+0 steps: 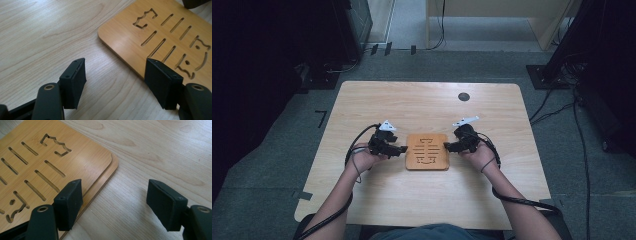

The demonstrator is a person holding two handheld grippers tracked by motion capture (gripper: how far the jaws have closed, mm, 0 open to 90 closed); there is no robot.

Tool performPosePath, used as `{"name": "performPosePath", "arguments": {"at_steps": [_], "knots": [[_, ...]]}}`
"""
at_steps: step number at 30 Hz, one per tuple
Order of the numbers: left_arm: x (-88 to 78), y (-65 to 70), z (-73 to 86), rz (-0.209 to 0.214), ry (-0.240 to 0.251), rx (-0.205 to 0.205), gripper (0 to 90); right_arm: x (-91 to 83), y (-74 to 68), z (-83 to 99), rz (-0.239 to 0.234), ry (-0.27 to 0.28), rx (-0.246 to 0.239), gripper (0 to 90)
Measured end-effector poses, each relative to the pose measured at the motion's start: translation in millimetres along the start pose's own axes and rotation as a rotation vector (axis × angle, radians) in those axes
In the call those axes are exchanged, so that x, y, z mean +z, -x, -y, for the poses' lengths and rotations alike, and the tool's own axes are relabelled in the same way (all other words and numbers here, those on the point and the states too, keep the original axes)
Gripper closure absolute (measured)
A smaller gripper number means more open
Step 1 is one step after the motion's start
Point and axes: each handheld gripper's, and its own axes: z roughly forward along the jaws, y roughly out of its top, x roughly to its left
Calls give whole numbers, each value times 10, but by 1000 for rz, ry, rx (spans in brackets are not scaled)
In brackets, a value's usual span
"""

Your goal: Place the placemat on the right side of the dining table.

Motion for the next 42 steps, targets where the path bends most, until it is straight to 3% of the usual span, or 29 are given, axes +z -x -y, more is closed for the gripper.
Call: {"name": "performPosePath", "arguments": {"at_steps": [23,33,42], "knots": [[-3,11,-1,3,1,-4,356,56,-73,-14,-6,-3,-2,246],[-5,26,-7,9,-9,-4,384,90,-124,-26,9,17,-46,168],[7,68,-12,19,-16,5,389,109,-170,-53,-3,27,-39,165]]}}
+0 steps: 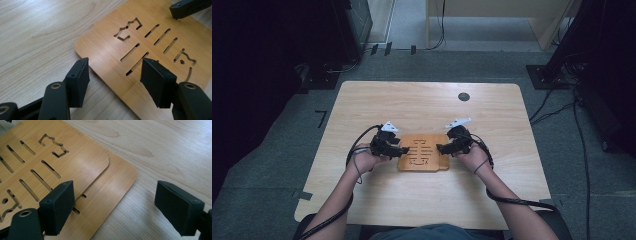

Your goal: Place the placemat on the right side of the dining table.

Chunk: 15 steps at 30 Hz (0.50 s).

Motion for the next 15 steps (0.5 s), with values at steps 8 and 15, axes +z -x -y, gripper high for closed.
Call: {"name": "performPosePath", "arguments": {"at_steps": [8,15], "knots": [[-10,-8,10,-13,-12,-12,389,57,-71,-29,7,17,-4,154],[-54,15,20,-4,-4,-13,402,88,-133,-45,19,17,-19,155]]}}
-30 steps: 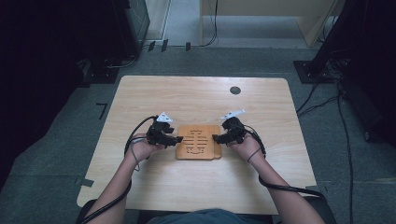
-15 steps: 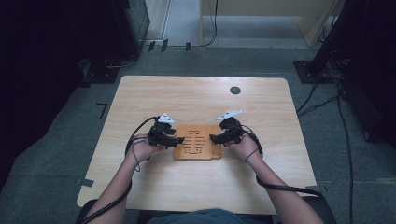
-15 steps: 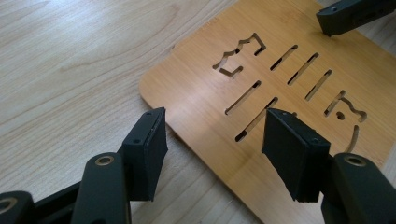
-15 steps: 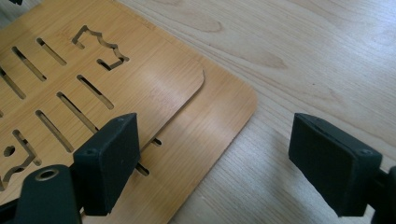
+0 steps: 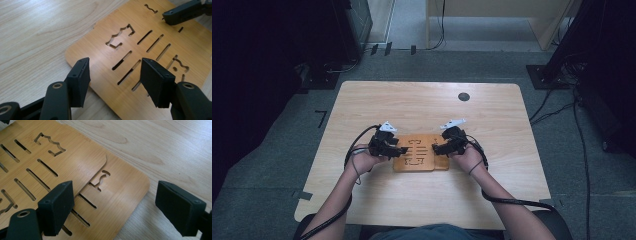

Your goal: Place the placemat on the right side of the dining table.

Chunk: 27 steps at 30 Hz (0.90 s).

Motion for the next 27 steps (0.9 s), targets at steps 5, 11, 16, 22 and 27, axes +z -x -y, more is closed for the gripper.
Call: {"name": "performPosePath", "arguments": {"at_steps": [5,11,16,22,27], "knots": [[7,43,28,1,-20,15,399,-43,-29,-26,1,11,-23,171],[-30,60,51,5,-22,9,395,-154,-77,-85,-12,28,-22,185],[-36,90,55,10,-18,11,393,-168,-120,-101,-24,4,-10,187],[-15,82,66,13,-24,8,386,-177,-170,-106,-55,-26,58,192],[33,64,88,18,-41,2,383,-210,-168,-126,-70,-34,71,174]]}}
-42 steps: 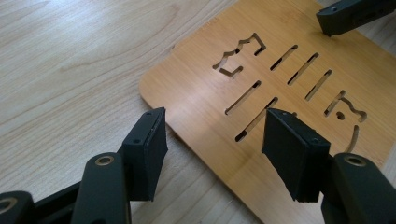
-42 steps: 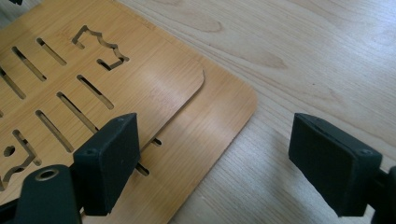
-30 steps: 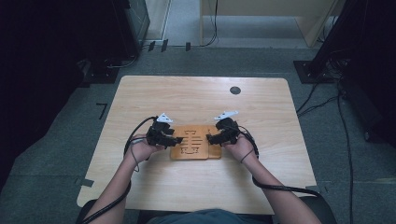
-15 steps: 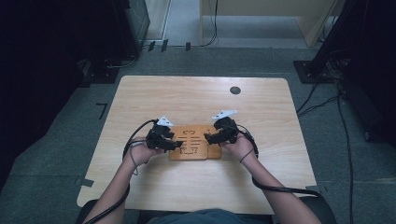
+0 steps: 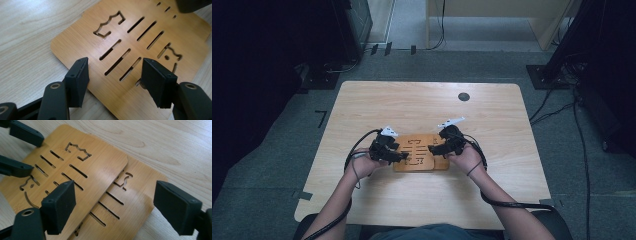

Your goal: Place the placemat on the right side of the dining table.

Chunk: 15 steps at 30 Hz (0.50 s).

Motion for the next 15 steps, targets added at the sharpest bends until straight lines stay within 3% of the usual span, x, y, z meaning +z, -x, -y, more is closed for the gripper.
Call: {"name": "performPosePath", "arguments": {"at_steps": [6,15], "knots": [[7,-1,7,3,13,-2,367,-20,9,-16,-30,-17,9,166],[23,18,-2,11,21,-13,359,34,-37,-12,-93,-69,59,346]]}}
